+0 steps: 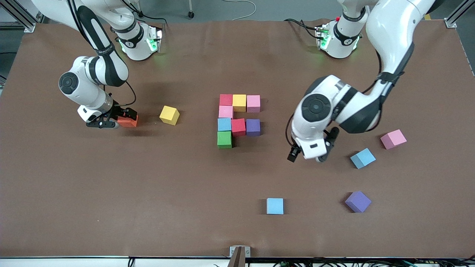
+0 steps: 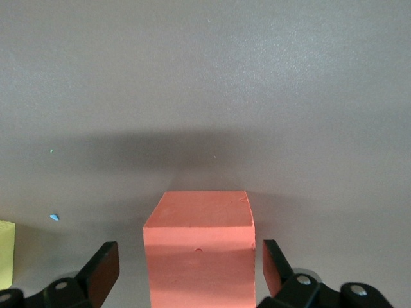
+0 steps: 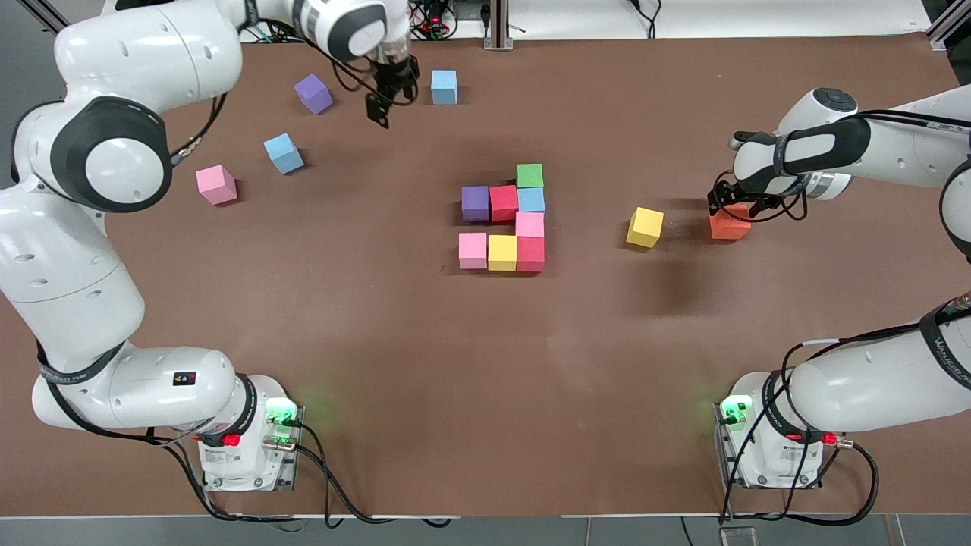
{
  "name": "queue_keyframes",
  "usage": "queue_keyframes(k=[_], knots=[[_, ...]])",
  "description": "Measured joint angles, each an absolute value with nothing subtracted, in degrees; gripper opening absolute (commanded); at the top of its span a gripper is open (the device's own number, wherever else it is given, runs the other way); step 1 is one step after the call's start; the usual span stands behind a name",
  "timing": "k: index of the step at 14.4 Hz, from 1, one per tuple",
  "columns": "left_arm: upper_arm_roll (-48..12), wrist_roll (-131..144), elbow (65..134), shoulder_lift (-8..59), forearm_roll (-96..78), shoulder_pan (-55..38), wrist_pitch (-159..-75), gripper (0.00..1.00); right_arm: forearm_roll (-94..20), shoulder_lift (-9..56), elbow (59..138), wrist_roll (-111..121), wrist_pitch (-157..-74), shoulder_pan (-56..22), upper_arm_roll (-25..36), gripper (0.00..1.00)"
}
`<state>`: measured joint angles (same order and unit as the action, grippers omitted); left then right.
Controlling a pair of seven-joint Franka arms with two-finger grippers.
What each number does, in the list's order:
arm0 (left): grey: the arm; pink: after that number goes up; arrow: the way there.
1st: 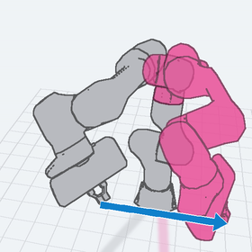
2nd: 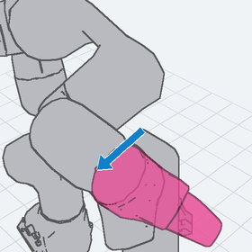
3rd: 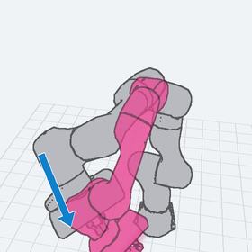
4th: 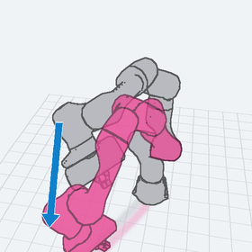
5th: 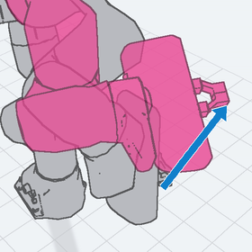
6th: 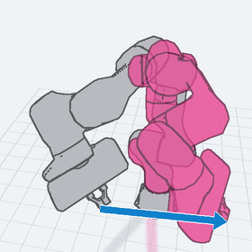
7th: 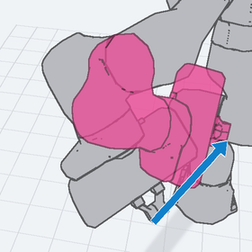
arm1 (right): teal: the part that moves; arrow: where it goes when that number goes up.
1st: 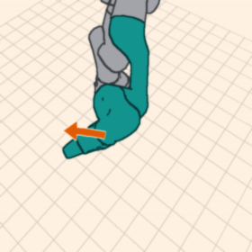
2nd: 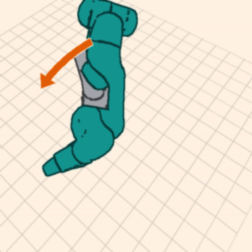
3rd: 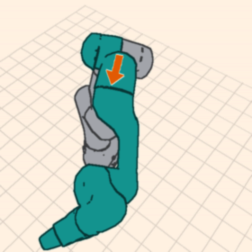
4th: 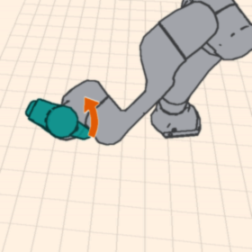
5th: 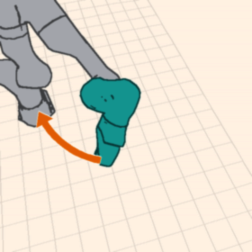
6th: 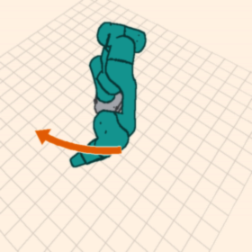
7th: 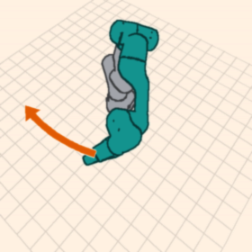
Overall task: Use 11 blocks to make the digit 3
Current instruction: 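Carry the orange cube with the right gripper while the left gripper reaches blue, then grasp the light blue cube with the left gripper while the right gripper lowers orange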
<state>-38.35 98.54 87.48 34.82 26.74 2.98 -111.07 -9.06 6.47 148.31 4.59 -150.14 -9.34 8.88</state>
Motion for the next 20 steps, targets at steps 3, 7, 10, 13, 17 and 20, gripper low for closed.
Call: queue_keyframes(k=[3,7,10,13,17,20], knots=[[-34.8,87.8,85.2,35.9,27.9,2.9,-111.1,1.0,-9.1,6.4,148.3,4.6,-150.1,-9.3,8.9,0.38],[-30.8,75.1,81.3,39.8,27.9,3.0,-117.6,1.0,-9.1,6.1,148.2,4.6,-149.7,-9.3,9.0,0.0],[-30.5,76.4,78.8,44.2,27.1,2.7,-125.8,1.0,-9.1,6.1,146.9,4.6,-147.5,-9.5,8.7,0.0],[-30.5,84.4,76.8,48.9,25.1,2.4,-134.7,1.0,-9.1,6.0,139.9,4.6,-139.4,-11.4,8.3,0.0],[-30.5,92.9,75.6,55.4,18.7,0.9,-149.1,1.0,-9.2,6.9,130.1,3.3,-134.4,-18.3,7.9,0.0],[-30.5,97.2,72.8,59.0,13.2,-0.3,-152.5,1.0,-9.2,11.8,120.9,2.0,-129.9,-25.1,7.7,0.0]])
